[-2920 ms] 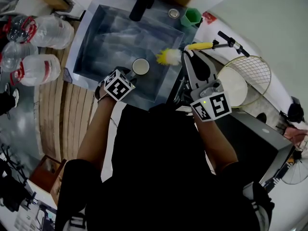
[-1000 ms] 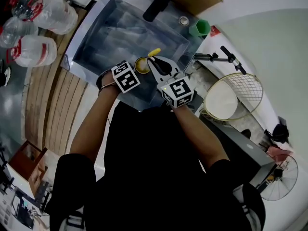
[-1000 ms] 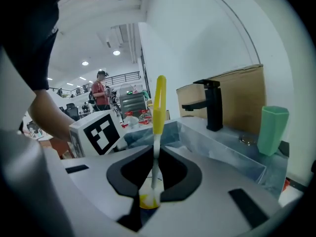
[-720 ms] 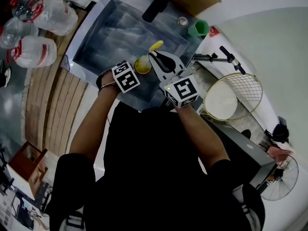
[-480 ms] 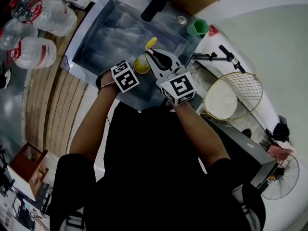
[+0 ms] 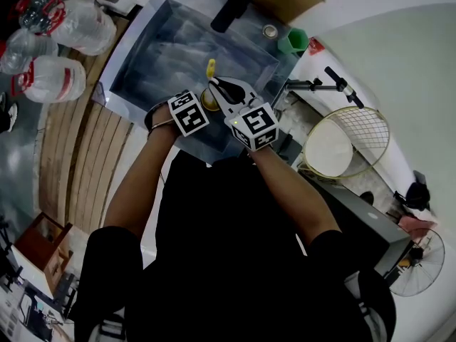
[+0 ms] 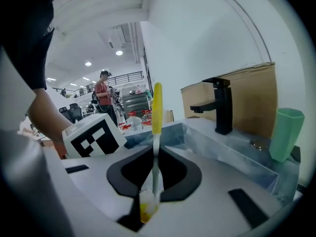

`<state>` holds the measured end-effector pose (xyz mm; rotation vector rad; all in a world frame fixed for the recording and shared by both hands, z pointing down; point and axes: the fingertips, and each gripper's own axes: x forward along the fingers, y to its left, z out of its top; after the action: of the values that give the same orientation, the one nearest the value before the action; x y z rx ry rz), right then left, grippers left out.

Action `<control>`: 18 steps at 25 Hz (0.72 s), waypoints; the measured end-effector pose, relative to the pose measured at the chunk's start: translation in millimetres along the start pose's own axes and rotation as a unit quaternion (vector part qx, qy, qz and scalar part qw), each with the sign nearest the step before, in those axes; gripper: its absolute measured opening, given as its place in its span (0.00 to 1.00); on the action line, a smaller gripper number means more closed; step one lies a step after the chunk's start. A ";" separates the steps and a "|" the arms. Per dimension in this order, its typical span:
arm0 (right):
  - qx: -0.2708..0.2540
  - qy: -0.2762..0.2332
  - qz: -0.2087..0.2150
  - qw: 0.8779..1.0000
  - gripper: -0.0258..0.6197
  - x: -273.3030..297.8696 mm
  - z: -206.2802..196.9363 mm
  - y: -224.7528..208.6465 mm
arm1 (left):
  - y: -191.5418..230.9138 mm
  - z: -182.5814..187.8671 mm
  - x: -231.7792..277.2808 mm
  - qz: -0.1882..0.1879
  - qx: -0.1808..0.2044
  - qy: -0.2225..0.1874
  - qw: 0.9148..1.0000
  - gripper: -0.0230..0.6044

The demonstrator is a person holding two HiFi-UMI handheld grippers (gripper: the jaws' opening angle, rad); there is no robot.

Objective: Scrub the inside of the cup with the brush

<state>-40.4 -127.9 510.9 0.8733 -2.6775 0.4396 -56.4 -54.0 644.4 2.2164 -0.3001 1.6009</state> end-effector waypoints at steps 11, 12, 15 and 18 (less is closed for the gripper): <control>0.000 -0.078 0.016 0.997 0.11 -6.3 48.4 12.2 | 4.0 -14.3 1.4 0.003 -0.015 0.002 1.000 0.15; -0.003 -0.074 0.016 0.997 0.11 -4.4 45.4 12.8 | 4.3 -13.7 1.2 0.002 -0.016 0.001 1.000 0.15; -0.005 -0.061 0.014 0.998 0.11 0.2 35.2 14.1 | 4.3 -12.2 -0.1 0.001 -0.017 -0.002 1.000 0.15; -0.003 -0.046 0.017 0.999 0.11 5.1 21.5 16.7 | 4.1 -12.7 -0.7 0.001 -0.019 -0.005 1.000 0.15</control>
<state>-58.3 -125.7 489.9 0.8684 -2.7792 0.4093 -69.1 -52.3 648.0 2.1965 -0.3322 1.5727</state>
